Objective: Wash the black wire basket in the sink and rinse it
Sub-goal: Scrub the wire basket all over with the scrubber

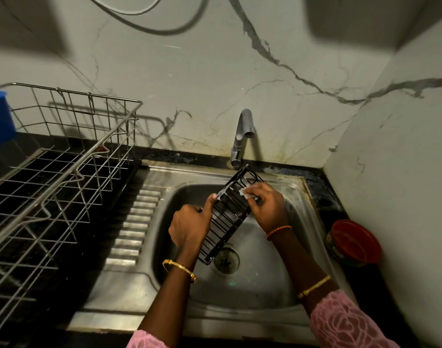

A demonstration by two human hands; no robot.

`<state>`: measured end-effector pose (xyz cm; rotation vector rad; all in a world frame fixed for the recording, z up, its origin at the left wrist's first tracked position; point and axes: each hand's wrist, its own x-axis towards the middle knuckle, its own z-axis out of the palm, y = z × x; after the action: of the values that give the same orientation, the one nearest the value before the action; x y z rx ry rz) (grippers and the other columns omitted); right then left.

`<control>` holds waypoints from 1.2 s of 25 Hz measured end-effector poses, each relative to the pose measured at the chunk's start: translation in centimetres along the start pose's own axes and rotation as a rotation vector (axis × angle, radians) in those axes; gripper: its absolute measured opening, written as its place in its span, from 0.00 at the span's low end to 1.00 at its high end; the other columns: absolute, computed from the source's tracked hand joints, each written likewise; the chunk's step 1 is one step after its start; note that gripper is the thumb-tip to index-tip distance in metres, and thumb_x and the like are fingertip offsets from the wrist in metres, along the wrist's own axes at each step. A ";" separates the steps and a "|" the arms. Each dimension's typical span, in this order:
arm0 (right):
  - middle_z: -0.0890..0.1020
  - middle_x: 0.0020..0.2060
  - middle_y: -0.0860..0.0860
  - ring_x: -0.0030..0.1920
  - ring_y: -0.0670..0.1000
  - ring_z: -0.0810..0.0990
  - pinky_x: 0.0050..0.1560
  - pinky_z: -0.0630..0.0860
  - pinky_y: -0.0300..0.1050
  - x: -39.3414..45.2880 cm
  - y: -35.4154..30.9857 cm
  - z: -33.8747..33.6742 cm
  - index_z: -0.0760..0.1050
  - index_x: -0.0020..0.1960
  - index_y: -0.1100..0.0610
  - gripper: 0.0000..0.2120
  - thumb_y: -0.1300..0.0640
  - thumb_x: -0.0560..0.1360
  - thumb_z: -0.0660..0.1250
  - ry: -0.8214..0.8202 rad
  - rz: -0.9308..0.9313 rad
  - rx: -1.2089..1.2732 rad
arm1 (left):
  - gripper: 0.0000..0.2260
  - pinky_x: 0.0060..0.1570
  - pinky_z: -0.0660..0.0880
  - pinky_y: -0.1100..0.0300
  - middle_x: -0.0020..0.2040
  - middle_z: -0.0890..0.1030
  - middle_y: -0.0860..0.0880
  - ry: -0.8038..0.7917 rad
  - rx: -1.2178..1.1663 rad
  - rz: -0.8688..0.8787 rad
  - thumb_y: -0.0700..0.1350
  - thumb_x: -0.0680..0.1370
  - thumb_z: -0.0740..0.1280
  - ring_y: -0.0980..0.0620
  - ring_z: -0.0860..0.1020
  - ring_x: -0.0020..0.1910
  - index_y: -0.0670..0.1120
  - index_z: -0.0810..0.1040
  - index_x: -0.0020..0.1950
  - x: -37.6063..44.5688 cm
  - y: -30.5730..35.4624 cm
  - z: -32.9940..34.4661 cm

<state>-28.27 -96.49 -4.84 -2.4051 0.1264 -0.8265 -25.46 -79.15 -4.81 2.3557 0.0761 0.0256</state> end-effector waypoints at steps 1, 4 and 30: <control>0.82 0.44 0.56 0.45 0.51 0.79 0.49 0.72 0.30 -0.8 0.3 -0.4 0.81 0.46 0.62 0.05 0.67 0.71 0.69 0.010 0.005 -0.001 | 0.30 0.26 0.60 0.62 0.25 0.72 0.50 0.000 -0.005 0.003 0.71 0.73 0.55 0.54 0.69 0.26 0.46 0.71 0.27 0.1 -0.1 -0.1; 0.82 0.42 0.57 0.43 0.51 0.80 0.48 0.68 0.21 -2.2 0.6 -1.3 0.81 0.46 0.63 0.05 0.67 0.71 0.69 0.030 0.044 0.008 | 0.31 0.27 0.61 0.61 0.25 0.72 0.49 0.001 0.012 0.060 0.71 0.73 0.56 0.52 0.71 0.27 0.46 0.67 0.25 0.4 -0.2 -0.2; 0.79 0.49 0.58 0.51 0.51 0.76 0.55 0.75 0.42 -2.7 -2.4 1.9 0.79 0.51 0.63 0.14 0.61 0.75 0.56 0.115 0.012 -0.020 | 0.34 0.32 0.69 0.60 0.29 0.78 0.47 -0.064 0.008 0.039 0.74 0.70 0.56 0.47 0.77 0.33 0.44 0.71 0.25 0.2 0.2 1.1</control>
<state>-29.53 -92.86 -6.15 -2.3728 0.1950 -0.9617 -25.24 -80.10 -5.47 2.3638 -0.0002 -0.0309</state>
